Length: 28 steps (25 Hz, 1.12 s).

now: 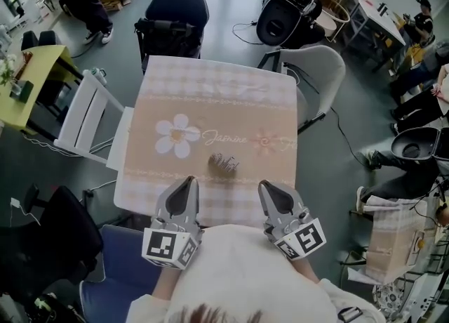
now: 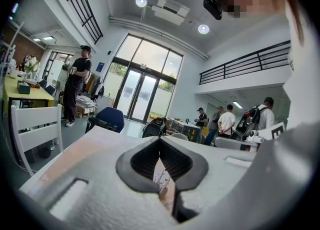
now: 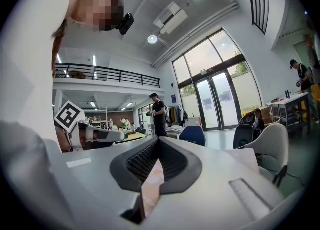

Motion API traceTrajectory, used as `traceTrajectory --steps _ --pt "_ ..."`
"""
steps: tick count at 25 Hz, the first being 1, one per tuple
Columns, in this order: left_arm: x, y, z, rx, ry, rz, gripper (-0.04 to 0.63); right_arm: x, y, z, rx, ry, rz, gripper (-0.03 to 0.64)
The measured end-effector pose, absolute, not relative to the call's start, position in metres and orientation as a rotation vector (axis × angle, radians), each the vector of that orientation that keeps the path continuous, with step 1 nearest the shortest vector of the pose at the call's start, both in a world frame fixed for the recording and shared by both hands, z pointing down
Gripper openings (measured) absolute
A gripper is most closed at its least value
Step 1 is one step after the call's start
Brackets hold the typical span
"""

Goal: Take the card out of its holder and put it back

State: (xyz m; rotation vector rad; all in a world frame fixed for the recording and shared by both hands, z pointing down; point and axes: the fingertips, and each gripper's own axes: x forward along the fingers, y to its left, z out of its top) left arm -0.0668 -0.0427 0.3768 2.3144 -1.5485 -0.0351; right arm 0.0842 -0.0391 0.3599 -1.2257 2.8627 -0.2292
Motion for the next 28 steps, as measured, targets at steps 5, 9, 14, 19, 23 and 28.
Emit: traceTrajectory --steps 5,9,14,19,23,28 --pt "-0.069 -0.037 0.373 2.318 -1.554 -0.038 0.005 0.083 -0.033 0.362 -1.238 2.850 -0.252 -0.003" --pt "-0.071 -0.034 0.373 2.307 -1.567 -0.047 0.005 0.082 -0.033 0.363 -1.242 2.853 -0.260 -0.003" --pt "-0.079 -0.031 0.377 2.287 -1.592 -0.047 0.005 0.083 -0.032 0.366 -1.241 2.857 -0.272 -0.003" --pt "-0.092 -0.030 0.377 2.286 -1.613 -0.055 0.005 0.082 -0.032 0.369 -1.231 2.868 -0.286 -0.003" --pt "-0.105 -0.033 0.378 2.272 -1.656 -0.047 0.005 0.081 -0.034 0.369 -1.219 2.876 -0.291 -0.003" --pt "-0.114 -0.036 0.378 2.260 -1.691 -0.043 0.005 0.080 -0.036 0.372 -1.211 2.884 -0.302 -0.003"
